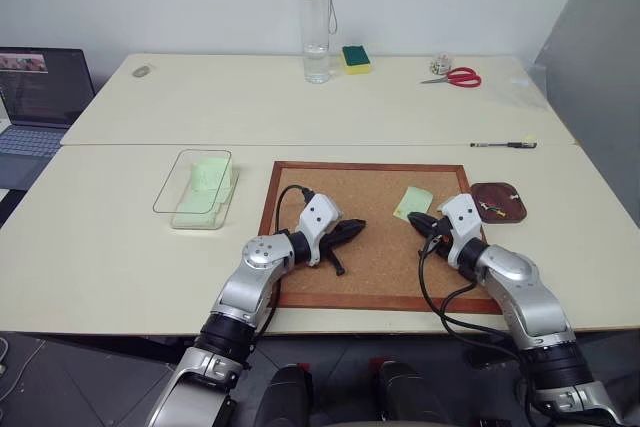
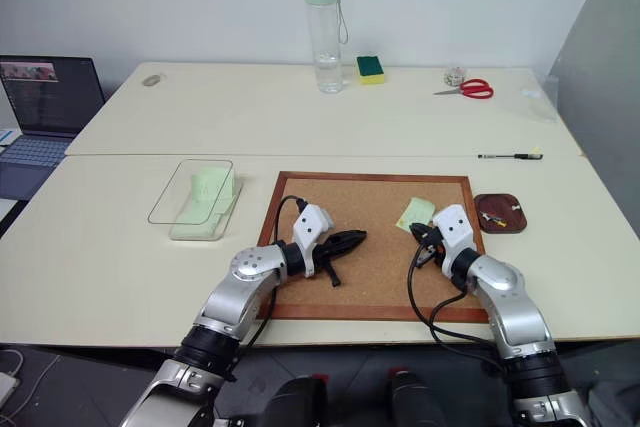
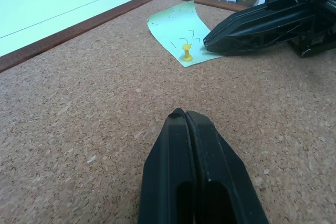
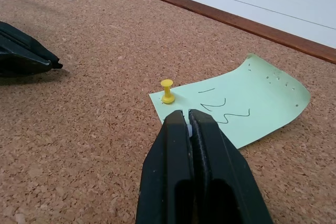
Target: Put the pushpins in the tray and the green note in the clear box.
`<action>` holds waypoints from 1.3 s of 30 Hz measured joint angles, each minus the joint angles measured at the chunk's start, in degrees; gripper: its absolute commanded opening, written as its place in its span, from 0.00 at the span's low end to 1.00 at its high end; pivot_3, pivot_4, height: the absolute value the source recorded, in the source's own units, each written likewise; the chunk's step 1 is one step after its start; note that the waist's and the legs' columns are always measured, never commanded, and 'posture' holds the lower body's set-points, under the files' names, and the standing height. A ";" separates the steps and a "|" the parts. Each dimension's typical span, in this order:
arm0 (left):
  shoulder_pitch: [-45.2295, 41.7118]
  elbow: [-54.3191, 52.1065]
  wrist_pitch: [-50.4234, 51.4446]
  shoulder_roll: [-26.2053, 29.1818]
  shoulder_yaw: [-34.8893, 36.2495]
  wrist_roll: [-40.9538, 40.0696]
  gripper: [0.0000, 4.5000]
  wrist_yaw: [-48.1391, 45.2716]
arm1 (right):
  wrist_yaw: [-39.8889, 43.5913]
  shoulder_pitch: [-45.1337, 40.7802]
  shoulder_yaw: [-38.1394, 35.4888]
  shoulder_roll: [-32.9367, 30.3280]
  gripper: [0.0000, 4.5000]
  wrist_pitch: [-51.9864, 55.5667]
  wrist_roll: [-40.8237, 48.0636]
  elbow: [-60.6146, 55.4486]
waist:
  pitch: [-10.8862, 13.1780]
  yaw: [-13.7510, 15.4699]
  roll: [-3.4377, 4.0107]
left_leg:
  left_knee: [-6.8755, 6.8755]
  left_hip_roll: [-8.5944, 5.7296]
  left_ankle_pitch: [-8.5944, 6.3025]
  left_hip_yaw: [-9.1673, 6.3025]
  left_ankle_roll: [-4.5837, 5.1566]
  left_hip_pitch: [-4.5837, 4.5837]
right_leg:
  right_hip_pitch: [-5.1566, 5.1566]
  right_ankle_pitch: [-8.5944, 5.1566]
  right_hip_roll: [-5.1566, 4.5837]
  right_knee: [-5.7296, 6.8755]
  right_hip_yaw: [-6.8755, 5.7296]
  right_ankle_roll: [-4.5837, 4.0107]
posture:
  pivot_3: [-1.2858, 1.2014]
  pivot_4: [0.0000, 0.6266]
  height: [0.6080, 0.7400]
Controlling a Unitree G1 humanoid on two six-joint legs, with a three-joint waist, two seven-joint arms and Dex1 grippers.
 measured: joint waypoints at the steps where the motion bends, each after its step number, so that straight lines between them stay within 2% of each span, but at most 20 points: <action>1: 0.01 -0.05 0.00 -0.02 -0.01 0.00 0.00 0.00 | 0.03 0.51 -0.33 0.04 0.00 0.23 0.24 -0.72 | 0.00 0.00 0.00 | -0.01 0.00 0.00 0.00 0.00 -0.01 | 0.00 0.00 0.00 0.00 0.00 0.00 | 0.52 0.24 1.00; 7: 0.05 -0.10 0.16 -0.04 -0.03 0.00 0.00 0.03 | 0.34 1.04 -1.67 -0.22 0.00 0.34 2.20 -6.26 | 0.00 -0.07 0.00 | 0.00 0.00 0.00 0.01 0.00 0.01 | -0.01 0.00 0.02 0.01 -0.01 0.00 | 0.52 0.24 1.00; 17: 0.05 -0.13 0.19 -0.02 -0.03 0.01 0.00 0.00 | -0.79 1.40 -2.05 -0.05 0.00 0.56 2.37 -7.46 | 0.00 -0.07 0.00 | 0.00 0.00 0.00 0.01 0.00 0.01 | -0.01 0.00 0.02 0.01 0.01 0.00 | 0.52 0.24 1.00; 25: 0.16 -0.34 0.33 0.10 -0.03 0.01 0.00 0.02 | -11.03 1.12 -8.77 0.72 0.00 3.79 1.37 -7.09 | 0.00 -0.07 0.00 | -0.01 0.01 0.00 0.02 0.00 0.01 | -0.02 0.00 0.01 0.01 0.03 0.00 | 0.52 0.24 1.00; 30: 0.21 -0.40 0.34 0.15 -0.03 0.01 0.00 -0.01 | -19.14 -1.31 -13.68 0.93 0.00 5.46 -0.86 -2.21 | 0.00 -0.10 0.00 | -0.02 -0.01 0.00 0.06 0.00 0.02 | -0.03 0.00 0.01 0.01 0.06 -0.01 | 0.52 0.24 1.00; 39: 0.13 -0.31 0.34 0.04 -0.03 0.02 0.00 -0.03 | -22.78 -6.71 -15.35 0.63 0.00 5.49 -2.26 5.69 | 0.00 -0.16 0.01 | -0.02 -0.02 0.00 0.09 0.00 0.02 | -0.03 0.00 0.01 0.01 0.09 0.00 | 0.52 0.24 1.00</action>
